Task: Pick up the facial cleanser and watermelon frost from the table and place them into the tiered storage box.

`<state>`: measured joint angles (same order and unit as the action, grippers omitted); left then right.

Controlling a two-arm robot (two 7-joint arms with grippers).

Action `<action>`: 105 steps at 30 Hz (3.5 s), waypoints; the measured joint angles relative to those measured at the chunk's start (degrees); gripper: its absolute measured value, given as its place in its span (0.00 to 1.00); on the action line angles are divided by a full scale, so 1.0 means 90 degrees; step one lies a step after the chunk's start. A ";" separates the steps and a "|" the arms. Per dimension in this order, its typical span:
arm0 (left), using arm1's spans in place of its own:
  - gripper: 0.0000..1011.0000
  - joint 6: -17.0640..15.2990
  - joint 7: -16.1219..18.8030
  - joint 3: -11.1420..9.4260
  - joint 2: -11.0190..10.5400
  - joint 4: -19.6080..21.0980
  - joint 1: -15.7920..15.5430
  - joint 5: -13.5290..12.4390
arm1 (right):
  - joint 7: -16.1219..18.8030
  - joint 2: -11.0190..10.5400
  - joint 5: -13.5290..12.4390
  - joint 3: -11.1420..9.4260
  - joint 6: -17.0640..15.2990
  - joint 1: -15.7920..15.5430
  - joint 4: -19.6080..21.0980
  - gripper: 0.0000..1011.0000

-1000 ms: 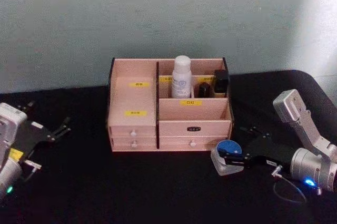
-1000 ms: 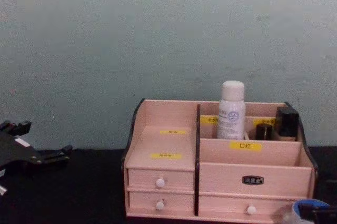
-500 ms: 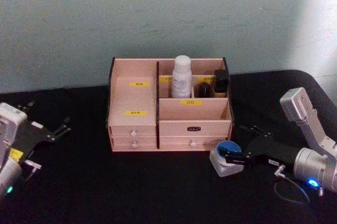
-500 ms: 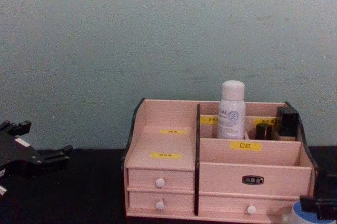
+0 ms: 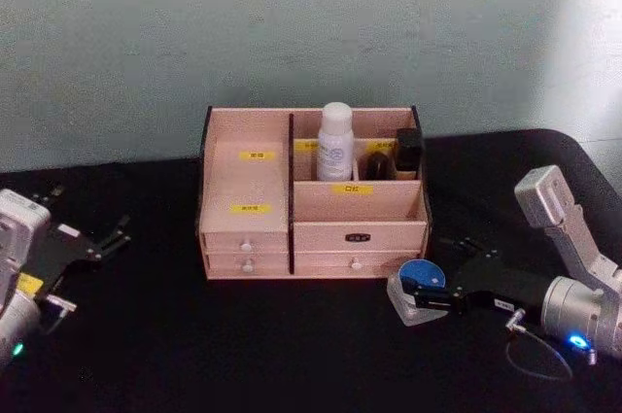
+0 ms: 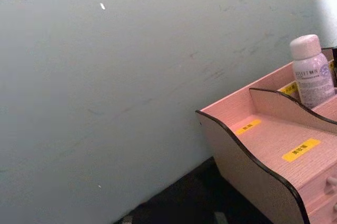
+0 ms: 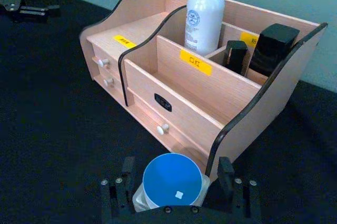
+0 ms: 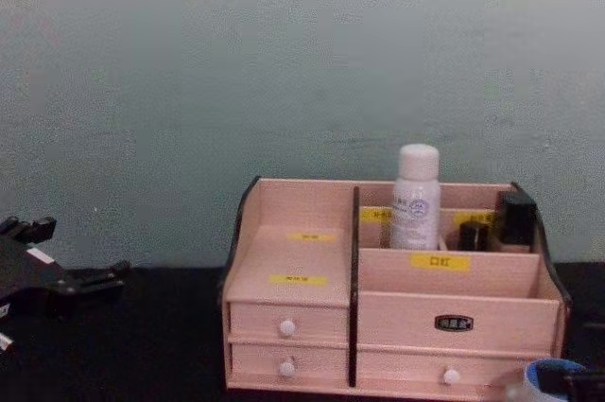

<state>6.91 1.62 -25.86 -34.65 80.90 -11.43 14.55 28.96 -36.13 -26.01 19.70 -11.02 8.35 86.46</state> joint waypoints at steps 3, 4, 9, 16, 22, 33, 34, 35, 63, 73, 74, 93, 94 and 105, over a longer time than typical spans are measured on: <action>0.99 0.0000 0.0000 0.0000 0.0000 0.0000 0.0000 0.0000 | 0.0006 -0.0014 -0.0015 0.0020 -0.0004 0.0007 -0.0015 0.99; 0.99 0.0000 0.0000 0.0000 0.0000 -0.0001 0.0000 0.0000 | 0.0008 -0.0017 -0.0016 0.0026 -0.0005 0.0009 -0.0019 0.99; 0.99 0.0000 0.0000 0.0000 0.0000 0.0000 0.0000 0.0000 | 0.0019 -0.0041 -0.0025 0.0074 -0.0036 0.0028 -0.0041 0.99; 0.99 0.0000 0.0000 0.0000 0.0000 0.0000 0.0000 0.0000 | 0.0032 -0.0063 -0.0017 0.0160 -0.0087 0.0069 -0.0095 0.99; 0.99 0.0000 0.0000 0.0000 0.0000 0.0000 0.0000 0.0000 | 0.0048 -0.0071 0.0001 0.0208 -0.0115 0.0097 -0.0133 0.99; 0.99 0.0000 0.0000 0.0000 0.0000 0.0000 0.0000 0.0000 | 0.0056 -0.0058 0.0012 0.0266 -0.0144 0.0150 -0.0198 0.99; 0.99 0.0000 0.0000 0.0000 0.0000 0.0000 0.0000 0.0000 | 0.0056 -0.0058 0.0012 0.0266 -0.0144 0.0150 -0.0198 0.99; 0.99 0.0000 0.0000 0.0000 0.0000 0.0000 0.0000 0.0000 | 0.0056 -0.0054 0.0017 0.0273 -0.0145 0.0161 -0.0213 0.99; 0.99 0.0000 0.0000 0.0000 0.0000 0.0000 0.0000 0.0000 | -0.0016 -0.0034 0.0074 0.0285 -0.0162 0.0184 -0.0245 0.99; 0.99 0.0000 0.0000 0.0000 0.0000 0.0000 0.0000 0.0000 | -0.0009 -0.0037 0.0070 0.0284 -0.0159 0.0179 -0.0241 0.94; 0.99 0.0000 0.0000 0.0000 0.0000 0.0000 0.0000 0.0000 | -0.0009 -0.0037 0.0069 0.0284 -0.0159 0.0178 -0.0240 0.92; 0.99 0.0000 0.0000 0.0000 0.0000 0.0000 0.0000 0.0000 | -0.0008 -0.0037 0.0063 0.0284 -0.0152 0.0177 -0.0236 0.71; 0.99 0.0000 0.0000 0.0000 0.0000 0.0000 0.0000 0.0000 | -0.0008 -0.0037 0.0063 0.0284 -0.0152 0.0177 -0.0236 0.71; 0.99 0.0000 0.0000 0.0000 0.0000 0.0000 0.0000 0.0000 | 0.0161 -0.0104 0.0107 0.0332 0.0019 0.0177 -0.0217 0.71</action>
<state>6.91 1.62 -25.86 -34.65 80.90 -11.43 14.55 30.41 -37.07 -25.04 22.69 -10.85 9.94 84.51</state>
